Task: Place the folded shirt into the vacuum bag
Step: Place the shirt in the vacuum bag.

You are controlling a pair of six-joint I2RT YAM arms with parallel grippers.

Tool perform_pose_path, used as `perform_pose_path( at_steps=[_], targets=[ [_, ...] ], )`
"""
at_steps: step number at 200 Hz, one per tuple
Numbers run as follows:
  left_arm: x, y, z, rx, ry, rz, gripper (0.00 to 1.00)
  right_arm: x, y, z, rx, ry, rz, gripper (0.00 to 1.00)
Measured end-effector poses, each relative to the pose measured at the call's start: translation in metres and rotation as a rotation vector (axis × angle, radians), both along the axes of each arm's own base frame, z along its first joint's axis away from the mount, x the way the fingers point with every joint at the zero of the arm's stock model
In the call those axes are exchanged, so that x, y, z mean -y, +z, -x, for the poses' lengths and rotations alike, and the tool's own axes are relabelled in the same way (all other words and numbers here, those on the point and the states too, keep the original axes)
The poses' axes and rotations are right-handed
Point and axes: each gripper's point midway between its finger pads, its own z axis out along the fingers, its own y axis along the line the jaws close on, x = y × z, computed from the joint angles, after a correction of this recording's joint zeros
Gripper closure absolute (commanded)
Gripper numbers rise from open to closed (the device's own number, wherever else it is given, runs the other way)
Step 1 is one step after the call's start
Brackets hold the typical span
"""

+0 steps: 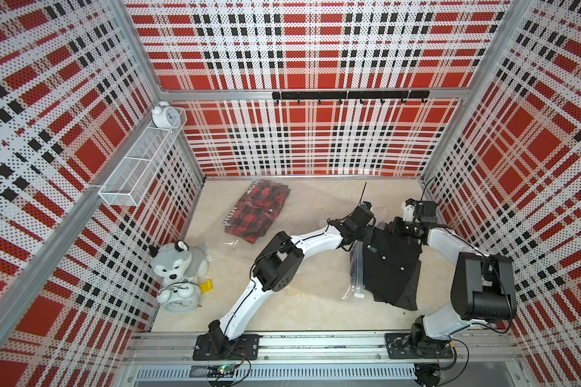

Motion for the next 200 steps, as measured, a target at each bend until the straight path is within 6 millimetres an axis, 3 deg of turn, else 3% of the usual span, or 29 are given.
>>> perform_pose_path(
  at_steps=[41,115,161,200],
  targets=[
    [-0.002,0.024,0.002,0.014,0.006,0.037,1.0,-0.016,0.02,0.007,0.062,0.028,-0.053,1.0],
    [-0.001,0.022,0.003,0.008,0.01,0.047,1.0,-0.008,0.066,0.012,0.185,-0.02,-0.017,1.0],
    [0.001,0.022,0.005,-0.007,0.0,0.062,1.0,-0.011,0.057,0.011,0.174,-0.007,-0.034,1.0],
    [0.005,0.024,0.009,-0.011,-0.015,0.075,1.0,-0.01,0.032,0.004,0.119,-0.013,-0.038,1.0]
  ],
)
